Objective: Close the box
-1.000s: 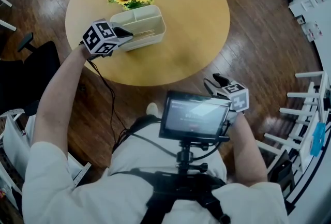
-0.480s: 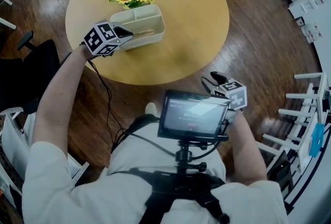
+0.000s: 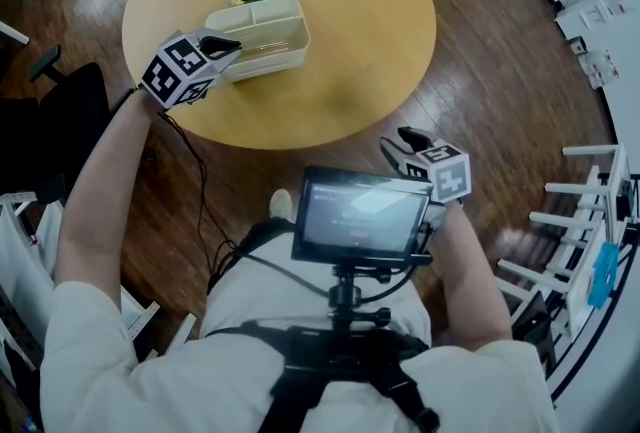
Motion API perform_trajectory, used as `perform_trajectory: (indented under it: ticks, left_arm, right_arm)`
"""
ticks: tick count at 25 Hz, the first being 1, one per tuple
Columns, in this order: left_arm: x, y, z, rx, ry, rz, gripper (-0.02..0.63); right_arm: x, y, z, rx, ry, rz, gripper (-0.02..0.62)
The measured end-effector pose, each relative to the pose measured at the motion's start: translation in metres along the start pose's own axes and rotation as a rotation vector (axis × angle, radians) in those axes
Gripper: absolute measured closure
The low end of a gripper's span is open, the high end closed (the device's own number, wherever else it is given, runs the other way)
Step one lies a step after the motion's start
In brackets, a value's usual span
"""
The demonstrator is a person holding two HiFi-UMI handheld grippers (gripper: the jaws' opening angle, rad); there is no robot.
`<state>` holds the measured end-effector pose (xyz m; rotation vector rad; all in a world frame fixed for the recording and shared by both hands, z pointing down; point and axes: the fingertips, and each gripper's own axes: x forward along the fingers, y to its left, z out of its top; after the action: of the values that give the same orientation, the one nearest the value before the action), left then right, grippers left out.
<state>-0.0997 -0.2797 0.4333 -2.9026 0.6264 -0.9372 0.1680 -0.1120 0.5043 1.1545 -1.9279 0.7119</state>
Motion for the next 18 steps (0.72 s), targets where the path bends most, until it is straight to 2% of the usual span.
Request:
perform_trajectory:
  ticks: [3, 6, 9, 14, 18]
  left_arm:
    - [-0.024, -0.003, 0.006, -0.054, -0.059, 0.111, 0.588]
    - [-0.046, -0.026, -0.002, -0.147, -0.077, 0.215, 0.588]
    - [-0.061, -0.066, -0.023, -0.264, -0.053, 0.313, 0.588]
    - [-0.072, -0.153, -0.075, -0.520, 0.003, 0.454, 0.588]
    - [-0.092, -0.226, -0.091, -0.672, -0.006, 0.535, 0.588]
  right_arm:
    - [0.003, 0.003, -0.001, -0.033, -0.004, 0.036, 0.405]
    - [-0.003, 0.006, -0.009, -0.071, -0.014, 0.081, 0.407]
    - [-0.016, -0.002, -0.024, -0.093, -0.043, 0.103, 0.407]
    - [-0.032, -0.015, -0.054, -0.112, -0.070, 0.142, 0.405]
    - [-0.043, -0.009, -0.071, -0.127, -0.086, 0.211, 0.407]
